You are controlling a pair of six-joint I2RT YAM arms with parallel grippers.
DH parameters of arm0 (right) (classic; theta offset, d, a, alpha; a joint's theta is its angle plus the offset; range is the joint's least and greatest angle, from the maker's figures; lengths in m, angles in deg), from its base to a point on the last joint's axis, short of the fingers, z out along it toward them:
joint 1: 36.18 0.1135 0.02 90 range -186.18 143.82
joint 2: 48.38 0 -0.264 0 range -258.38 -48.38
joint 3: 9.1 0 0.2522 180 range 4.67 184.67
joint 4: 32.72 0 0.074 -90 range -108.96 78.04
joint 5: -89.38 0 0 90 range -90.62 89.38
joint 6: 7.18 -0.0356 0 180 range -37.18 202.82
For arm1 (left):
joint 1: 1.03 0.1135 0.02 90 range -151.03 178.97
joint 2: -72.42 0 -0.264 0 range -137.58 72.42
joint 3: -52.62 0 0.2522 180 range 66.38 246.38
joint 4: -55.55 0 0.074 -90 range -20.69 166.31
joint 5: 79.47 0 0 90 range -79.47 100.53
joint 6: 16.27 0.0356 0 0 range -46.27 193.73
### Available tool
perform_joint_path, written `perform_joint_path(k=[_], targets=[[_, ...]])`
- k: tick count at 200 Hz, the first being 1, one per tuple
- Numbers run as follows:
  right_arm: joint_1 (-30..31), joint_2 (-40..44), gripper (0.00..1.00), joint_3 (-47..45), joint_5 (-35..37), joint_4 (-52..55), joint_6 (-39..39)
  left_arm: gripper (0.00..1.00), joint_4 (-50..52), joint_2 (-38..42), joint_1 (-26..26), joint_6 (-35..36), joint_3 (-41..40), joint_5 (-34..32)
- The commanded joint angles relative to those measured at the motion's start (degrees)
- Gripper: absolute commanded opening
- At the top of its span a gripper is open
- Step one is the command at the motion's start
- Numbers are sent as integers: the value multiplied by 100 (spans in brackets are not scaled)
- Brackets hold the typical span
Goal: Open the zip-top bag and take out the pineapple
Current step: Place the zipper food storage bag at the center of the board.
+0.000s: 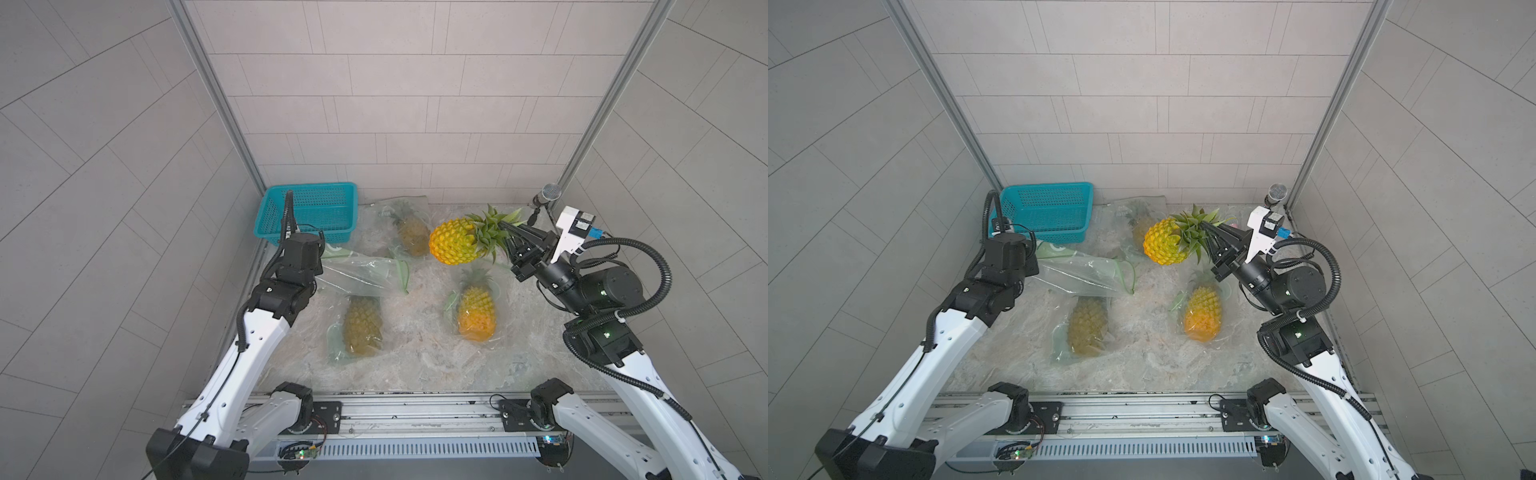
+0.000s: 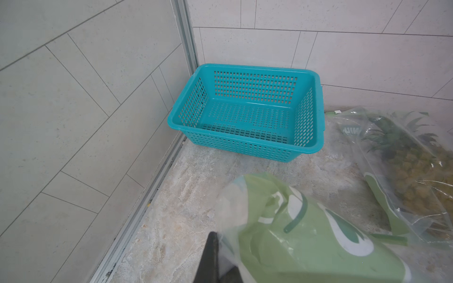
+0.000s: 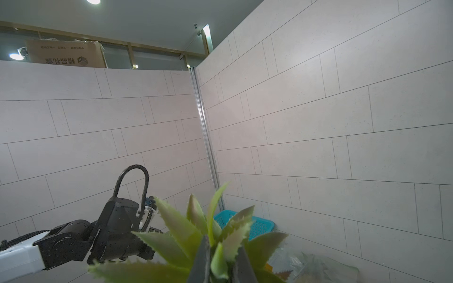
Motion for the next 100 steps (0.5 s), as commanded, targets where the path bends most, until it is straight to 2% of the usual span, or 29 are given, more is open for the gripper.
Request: perform_joint_path(k=[1, 27, 100], targets=[[-8, 46, 0, 171, 174, -302, 131, 0, 129, 170, 92, 182, 192, -316], [-9, -72, 0, 246, 115, -102, 217, 0, 261, 219, 332, 246, 219, -444], [-26, -457, 0, 408, -126, 108, 352, 0, 636, 336, 1528, 382, 158, -478]])
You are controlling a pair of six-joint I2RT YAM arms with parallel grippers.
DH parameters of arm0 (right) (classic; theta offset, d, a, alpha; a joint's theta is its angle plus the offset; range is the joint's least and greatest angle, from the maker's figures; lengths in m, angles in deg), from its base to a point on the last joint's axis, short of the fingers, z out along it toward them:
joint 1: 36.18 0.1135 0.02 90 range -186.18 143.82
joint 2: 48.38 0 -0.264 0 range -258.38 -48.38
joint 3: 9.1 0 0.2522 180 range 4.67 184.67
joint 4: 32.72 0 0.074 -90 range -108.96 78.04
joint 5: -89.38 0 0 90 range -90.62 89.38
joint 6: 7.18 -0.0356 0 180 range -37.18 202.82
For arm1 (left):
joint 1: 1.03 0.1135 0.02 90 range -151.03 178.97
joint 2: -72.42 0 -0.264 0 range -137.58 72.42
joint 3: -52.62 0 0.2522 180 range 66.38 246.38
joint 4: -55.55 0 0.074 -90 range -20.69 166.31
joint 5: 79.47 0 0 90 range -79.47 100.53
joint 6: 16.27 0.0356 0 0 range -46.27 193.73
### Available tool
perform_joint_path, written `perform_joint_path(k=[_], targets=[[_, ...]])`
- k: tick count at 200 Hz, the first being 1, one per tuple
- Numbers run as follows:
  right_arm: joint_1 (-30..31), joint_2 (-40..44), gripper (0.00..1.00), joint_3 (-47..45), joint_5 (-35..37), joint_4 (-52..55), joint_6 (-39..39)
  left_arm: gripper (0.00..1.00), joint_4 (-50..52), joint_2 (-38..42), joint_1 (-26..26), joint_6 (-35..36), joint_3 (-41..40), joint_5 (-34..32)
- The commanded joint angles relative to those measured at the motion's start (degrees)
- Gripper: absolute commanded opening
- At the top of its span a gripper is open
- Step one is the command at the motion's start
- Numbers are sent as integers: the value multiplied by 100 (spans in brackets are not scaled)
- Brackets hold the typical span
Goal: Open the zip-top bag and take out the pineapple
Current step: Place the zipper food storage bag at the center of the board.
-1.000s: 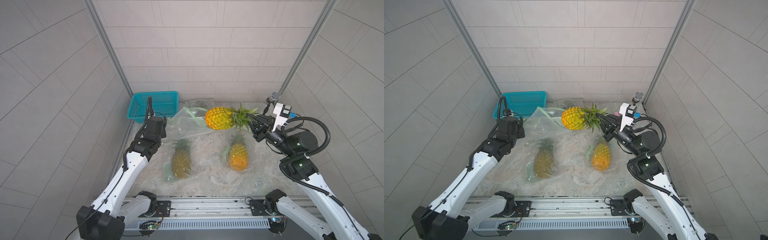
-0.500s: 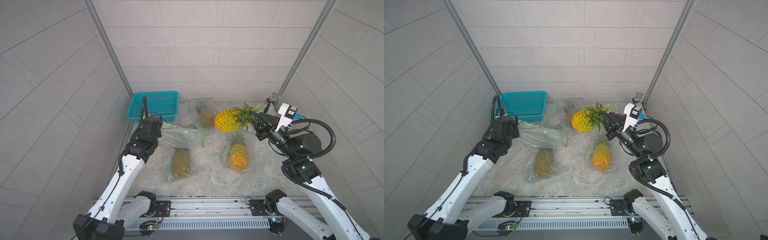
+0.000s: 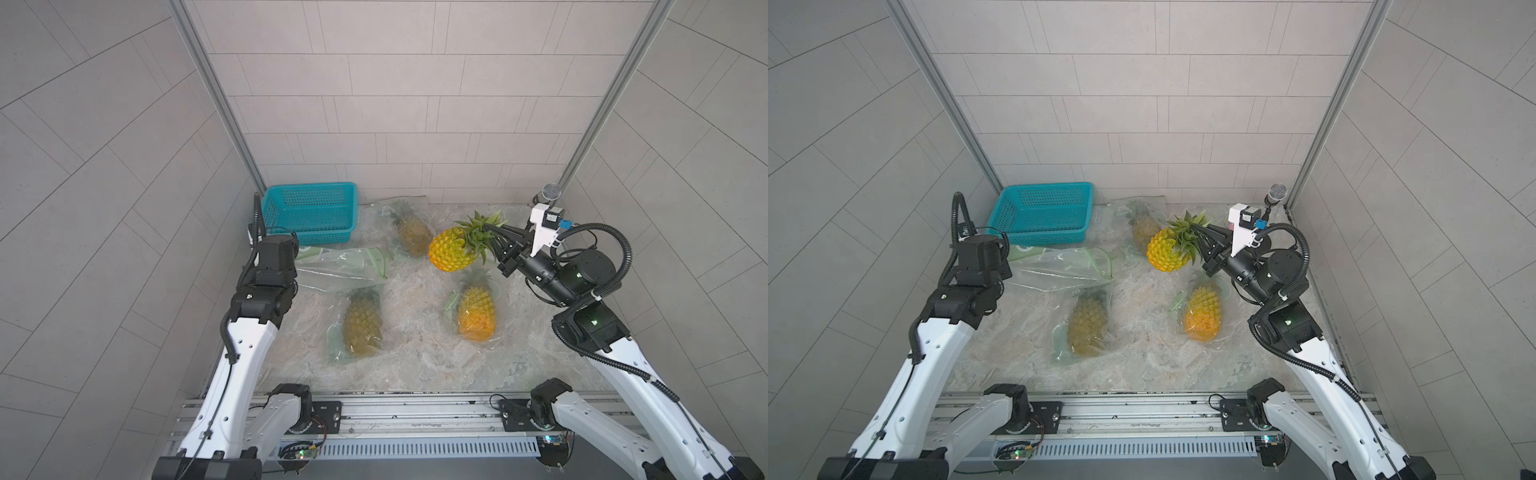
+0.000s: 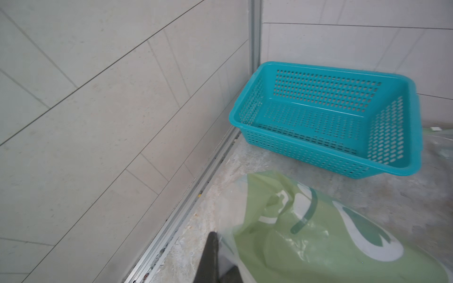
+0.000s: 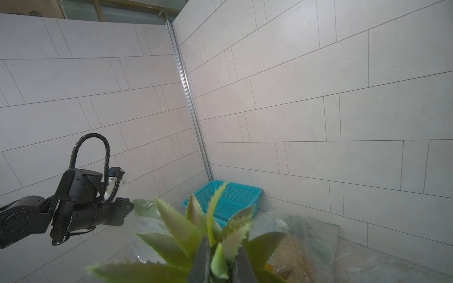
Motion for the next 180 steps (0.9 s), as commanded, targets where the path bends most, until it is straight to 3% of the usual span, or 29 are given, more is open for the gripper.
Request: perform_joint_path(k=[1, 51, 111, 146, 169, 180], targets=[[-28, 22, 0, 364, -120, -479, 61, 0, 215, 38, 283, 126, 123, -195], [-67, -298, 0, 644, -73, 14, 92, 0, 250, -80, 818, 222, -110, -552], [-74, -721, 0, 827, -529, 124, -19, 0, 277, -65, 1142, 259, -343, -957], [-76, -921, 0, 844, -674, 34, -149, 0, 267, -175, 1216, 116, -333, -485], [-75, -1035, 0, 898, -759, 113, -118, 14, 281, -174, 1228, 250, -256, -477], [-76, -1080, 0, 917, -782, 155, -113, 34, 244, -116, 1232, 311, -229, -441]])
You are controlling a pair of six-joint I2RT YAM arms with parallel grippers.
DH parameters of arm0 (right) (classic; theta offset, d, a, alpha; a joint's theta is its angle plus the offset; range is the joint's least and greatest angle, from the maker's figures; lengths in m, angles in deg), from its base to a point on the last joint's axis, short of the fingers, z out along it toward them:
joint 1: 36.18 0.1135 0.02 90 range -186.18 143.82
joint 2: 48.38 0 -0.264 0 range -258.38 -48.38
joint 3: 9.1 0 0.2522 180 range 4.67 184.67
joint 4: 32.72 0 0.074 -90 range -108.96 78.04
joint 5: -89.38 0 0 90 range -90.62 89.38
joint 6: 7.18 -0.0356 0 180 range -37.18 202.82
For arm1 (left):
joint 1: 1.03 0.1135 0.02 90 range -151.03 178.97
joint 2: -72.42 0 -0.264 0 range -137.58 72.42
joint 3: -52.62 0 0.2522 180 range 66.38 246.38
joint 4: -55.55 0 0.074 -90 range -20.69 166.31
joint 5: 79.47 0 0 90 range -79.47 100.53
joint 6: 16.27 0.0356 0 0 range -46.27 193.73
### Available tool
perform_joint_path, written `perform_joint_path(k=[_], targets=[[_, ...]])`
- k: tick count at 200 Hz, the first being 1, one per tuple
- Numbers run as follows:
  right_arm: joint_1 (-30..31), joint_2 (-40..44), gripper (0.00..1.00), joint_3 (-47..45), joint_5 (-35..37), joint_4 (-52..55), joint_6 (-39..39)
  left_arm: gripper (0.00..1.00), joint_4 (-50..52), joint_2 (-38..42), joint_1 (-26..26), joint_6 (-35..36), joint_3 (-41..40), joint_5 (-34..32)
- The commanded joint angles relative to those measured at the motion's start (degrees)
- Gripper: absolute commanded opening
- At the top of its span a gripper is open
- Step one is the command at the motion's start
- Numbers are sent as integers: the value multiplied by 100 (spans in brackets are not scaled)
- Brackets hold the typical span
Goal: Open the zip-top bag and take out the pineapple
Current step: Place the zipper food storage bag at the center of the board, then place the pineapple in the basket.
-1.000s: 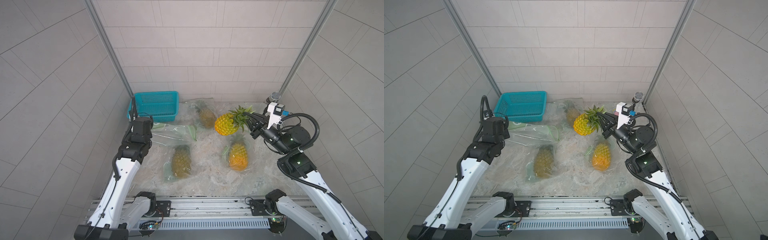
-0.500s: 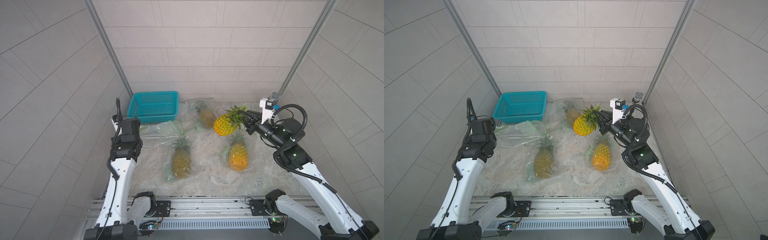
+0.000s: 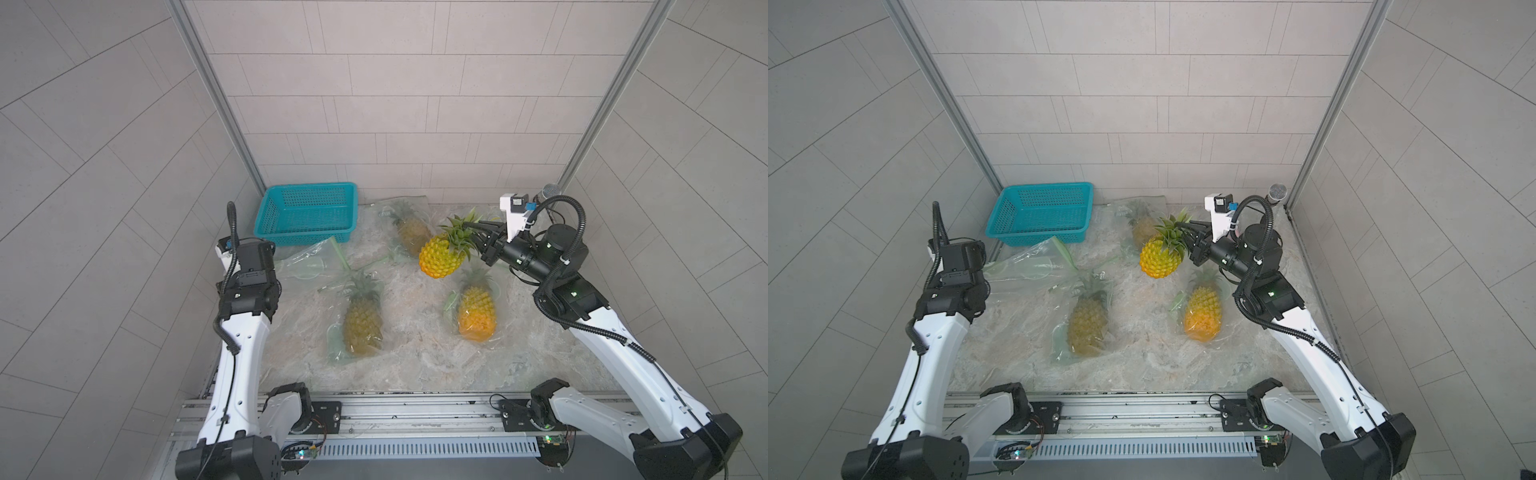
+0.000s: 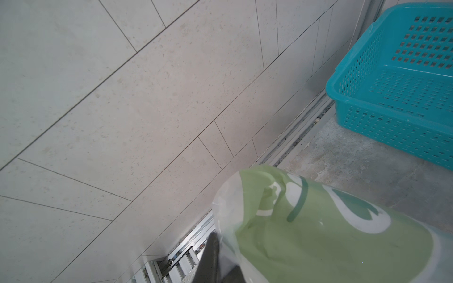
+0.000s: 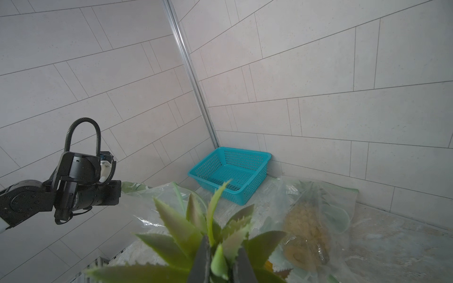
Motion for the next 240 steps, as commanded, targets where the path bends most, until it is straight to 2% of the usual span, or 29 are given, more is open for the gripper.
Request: perform_joint_path(k=[1, 18, 37, 46, 75, 108, 126, 143, 185, 240], targets=[[-8, 34, 0, 327, -187, -416, -59, 35, -6, 89, 44, 89, 64, 48], [-13, -75, 0, 375, -304, -344, -34, 52, -163, 236, 44, 254, 60, 392], [-5, -228, 0, 438, -448, -297, -25, 68, -375, 412, 44, 562, 38, 1169], [0, -306, 0, 493, -507, -249, -4, 72, -450, 467, 44, 713, 40, 1576], [66, -583, 0, 671, -707, -99, 151, 74, -463, 489, 38, 1033, 176, 3482], [208, -1053, 0, 1103, -998, 463, 466, 74, -768, 403, -51, 961, 318, 6518], [353, -1305, 0, 1324, -1114, 765, 679, 74, -953, 367, -412, 903, 382, 7398], [496, -1498, 0, 1513, -1203, 1009, 861, 74, -977, 410, -1029, 1087, 442, 7612], [803, -1912, 0, 1961, -1497, 1344, 946, 84, -1012, 498, -2387, 1601, 457, 7681], [1159, -2047, 0, 2240, -1853, 1297, 809, 85, -1162, 172, -3307, 1741, 518, 7507]])
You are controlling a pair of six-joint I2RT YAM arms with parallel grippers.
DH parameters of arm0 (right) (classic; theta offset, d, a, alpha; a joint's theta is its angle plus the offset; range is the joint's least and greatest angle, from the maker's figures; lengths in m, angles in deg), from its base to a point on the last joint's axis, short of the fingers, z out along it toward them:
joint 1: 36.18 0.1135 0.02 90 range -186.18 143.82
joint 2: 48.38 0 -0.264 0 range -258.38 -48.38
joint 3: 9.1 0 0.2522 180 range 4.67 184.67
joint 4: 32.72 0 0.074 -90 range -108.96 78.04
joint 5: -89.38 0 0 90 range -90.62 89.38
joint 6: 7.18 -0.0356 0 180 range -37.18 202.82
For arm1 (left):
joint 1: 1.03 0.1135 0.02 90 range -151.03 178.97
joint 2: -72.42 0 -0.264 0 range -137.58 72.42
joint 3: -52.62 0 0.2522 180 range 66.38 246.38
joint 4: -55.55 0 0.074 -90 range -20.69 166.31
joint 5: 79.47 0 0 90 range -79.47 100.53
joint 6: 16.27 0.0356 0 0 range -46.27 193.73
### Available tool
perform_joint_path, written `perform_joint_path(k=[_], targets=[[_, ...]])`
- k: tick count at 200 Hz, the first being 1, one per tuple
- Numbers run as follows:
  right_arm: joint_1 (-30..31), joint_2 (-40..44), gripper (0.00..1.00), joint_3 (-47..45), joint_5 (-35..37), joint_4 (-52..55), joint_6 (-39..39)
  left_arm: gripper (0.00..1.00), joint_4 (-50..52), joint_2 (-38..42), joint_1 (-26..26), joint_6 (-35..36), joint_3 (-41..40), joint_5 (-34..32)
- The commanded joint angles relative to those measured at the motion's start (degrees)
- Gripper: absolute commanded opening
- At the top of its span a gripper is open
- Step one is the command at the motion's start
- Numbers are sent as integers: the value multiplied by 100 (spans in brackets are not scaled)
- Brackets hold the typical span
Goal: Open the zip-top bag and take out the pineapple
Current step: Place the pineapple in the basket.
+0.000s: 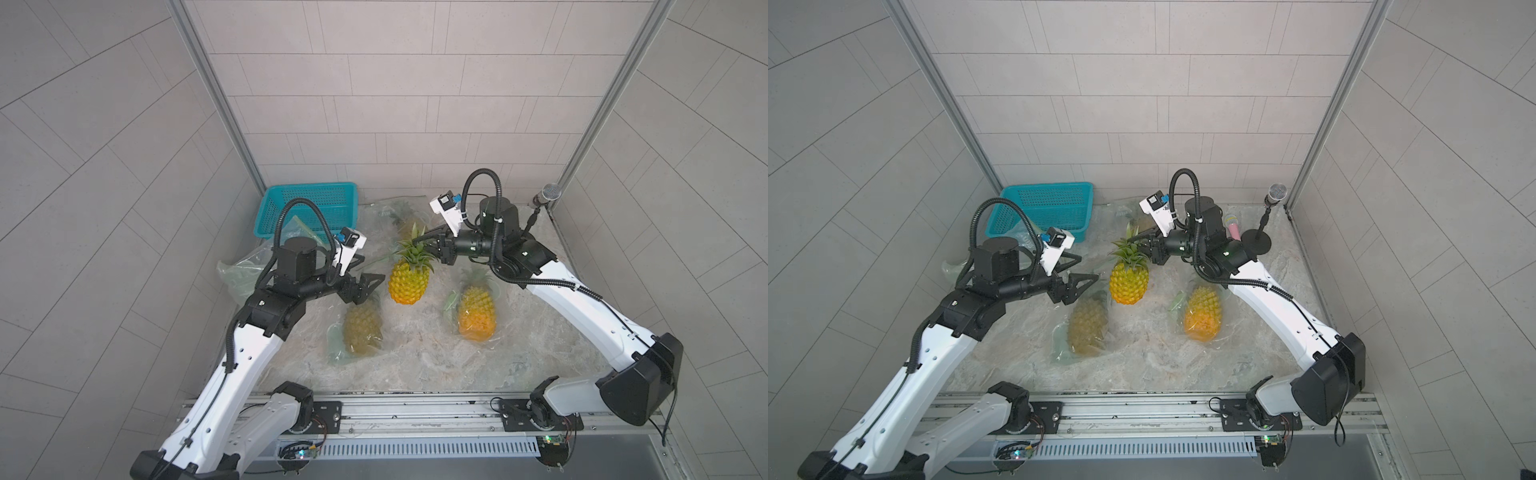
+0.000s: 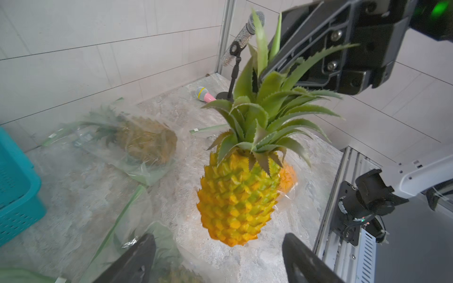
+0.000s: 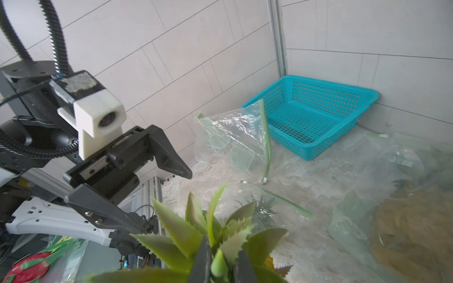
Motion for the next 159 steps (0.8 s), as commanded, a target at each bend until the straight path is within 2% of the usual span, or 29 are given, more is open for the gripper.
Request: perform_joint_path(k=[1, 30, 89, 159], targets=[[128, 54, 0, 316, -416, -355, -30, 85, -242, -146, -290, 233, 196, 3], [259, 9, 0, 362, -497, -338, -45, 85, -546, -225, -550, 163, 182, -2], [442, -108, 0, 421, -505, -73, 129, 86, -1203, -246, -714, -164, 67, 307], [688, -158, 0, 414, -560, -425, -222, 86, -1508, -530, -942, -299, 20, -69]])
